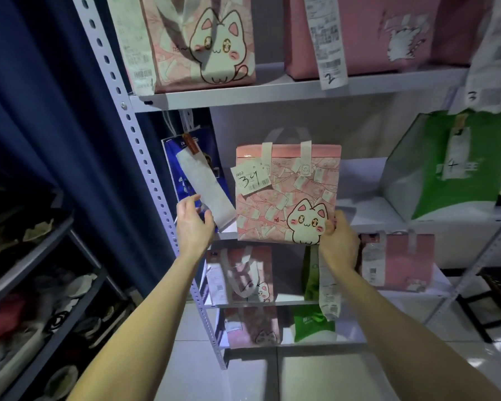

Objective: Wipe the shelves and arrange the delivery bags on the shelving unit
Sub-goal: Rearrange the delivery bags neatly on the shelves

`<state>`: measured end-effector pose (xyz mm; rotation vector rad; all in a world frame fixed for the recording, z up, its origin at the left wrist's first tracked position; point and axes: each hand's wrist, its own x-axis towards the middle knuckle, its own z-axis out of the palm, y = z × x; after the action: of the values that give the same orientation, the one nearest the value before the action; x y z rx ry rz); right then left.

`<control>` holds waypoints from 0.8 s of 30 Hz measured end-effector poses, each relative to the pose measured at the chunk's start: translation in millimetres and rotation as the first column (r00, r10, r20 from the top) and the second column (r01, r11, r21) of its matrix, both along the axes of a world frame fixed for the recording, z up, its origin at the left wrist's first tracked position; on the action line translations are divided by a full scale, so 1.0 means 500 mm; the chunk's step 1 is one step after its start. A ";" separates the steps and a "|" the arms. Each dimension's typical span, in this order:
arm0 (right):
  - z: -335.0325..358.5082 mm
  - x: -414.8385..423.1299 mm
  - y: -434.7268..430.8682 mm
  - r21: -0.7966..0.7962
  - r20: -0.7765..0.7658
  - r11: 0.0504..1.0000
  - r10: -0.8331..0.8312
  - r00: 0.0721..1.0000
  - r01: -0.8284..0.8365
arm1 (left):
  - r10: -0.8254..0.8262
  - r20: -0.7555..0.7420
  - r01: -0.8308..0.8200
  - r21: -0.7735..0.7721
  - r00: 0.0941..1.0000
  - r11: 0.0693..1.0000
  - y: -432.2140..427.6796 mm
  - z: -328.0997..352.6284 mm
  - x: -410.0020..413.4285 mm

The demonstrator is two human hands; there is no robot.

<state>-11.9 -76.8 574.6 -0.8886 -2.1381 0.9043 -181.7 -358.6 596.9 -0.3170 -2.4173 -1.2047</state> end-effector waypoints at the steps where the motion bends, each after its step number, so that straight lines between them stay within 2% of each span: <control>1: -0.002 0.007 0.010 0.003 -0.010 1.000 0.002 1.000 -0.002 | 0.003 0.023 -0.002 -0.016 1.000 1.000 0.013 0.001 0.008; 5: -0.009 0.036 0.051 -0.022 -0.039 0.999 0.038 0.999 -0.039 | 0.099 0.149 -0.088 -0.074 0.984 0.993 0.047 -0.004 0.058; 7: -0.009 0.056 0.071 -0.019 -0.033 0.998 0.055 0.998 -0.055 | 0.123 0.160 -0.113 -0.073 0.979 0.991 0.061 -0.010 0.095; 10: -0.011 0.089 0.106 -0.011 -0.035 0.995 0.100 0.994 -0.101 | 0.011 0.162 -0.005 -0.037 0.987 0.999 0.102 -0.019 0.159; 14: -0.009 0.159 0.155 -0.034 -0.054 0.985 0.165 0.985 -0.167 | -0.128 0.278 0.112 0.073 0.952 0.991 0.195 -0.022 0.254; 19: -0.010 0.251 0.243 -0.036 -0.013 0.981 0.192 0.981 -0.193 | -0.190 0.253 0.162 0.127 0.949 0.979 0.307 -0.019 0.353; 24: -0.033 0.272 0.321 -0.087 0.038 0.958 0.278 0.960 -0.274 | -0.067 0.187 0.054 0.074 0.980 0.996 0.362 -0.006 0.381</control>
<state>124.2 83.7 557.9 -0.6653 -2.3211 1.1243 8.6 -177.7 593.9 -0.2674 -2.5351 -1.3996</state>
